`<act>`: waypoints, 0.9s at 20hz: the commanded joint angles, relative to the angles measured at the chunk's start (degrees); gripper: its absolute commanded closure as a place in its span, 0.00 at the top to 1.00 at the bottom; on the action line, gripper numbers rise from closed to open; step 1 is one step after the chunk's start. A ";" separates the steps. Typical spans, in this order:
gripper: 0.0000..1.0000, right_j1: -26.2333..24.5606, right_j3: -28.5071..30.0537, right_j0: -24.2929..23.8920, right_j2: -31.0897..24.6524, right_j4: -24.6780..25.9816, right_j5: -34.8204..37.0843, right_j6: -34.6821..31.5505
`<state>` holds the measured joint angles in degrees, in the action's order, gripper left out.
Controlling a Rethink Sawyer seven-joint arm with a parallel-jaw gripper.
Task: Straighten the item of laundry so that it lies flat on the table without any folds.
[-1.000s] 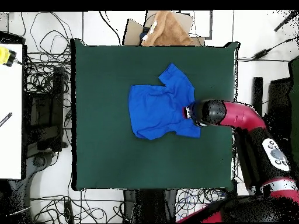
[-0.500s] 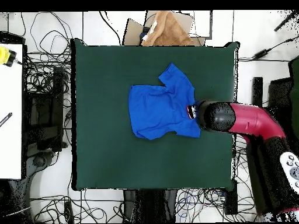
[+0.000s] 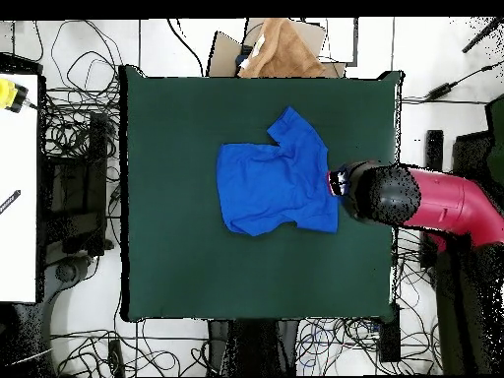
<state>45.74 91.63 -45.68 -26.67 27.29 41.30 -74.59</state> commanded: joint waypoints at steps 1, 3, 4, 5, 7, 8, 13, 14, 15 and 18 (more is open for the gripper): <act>1.00 -6.06 2.67 1.43 0.06 1.13 3.40 0.87; 1.00 -8.35 2.87 1.01 0.55 1.82 2.19 0.65; 1.00 -9.53 3.16 0.73 0.86 2.23 1.09 0.29; 1.00 -10.74 3.58 0.19 0.95 2.72 -0.49 0.25; 1.00 -12.94 4.41 -0.92 1.11 3.93 -3.92 0.17; 1.00 -13.79 4.83 -1.44 1.20 4.72 -5.76 0.14; 1.00 -19.20 6.75 -5.23 0.99 8.42 -14.06 0.91; 1.00 -20.45 7.51 -6.46 0.94 9.33 -16.50 0.87; 1.00 -21.65 8.22 -7.54 0.94 10.32 -19.01 0.57; 1.00 -23.93 10.56 -9.79 1.53 13.32 -26.80 -1.71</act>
<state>30.33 93.16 -51.52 -26.67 32.66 27.80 -74.59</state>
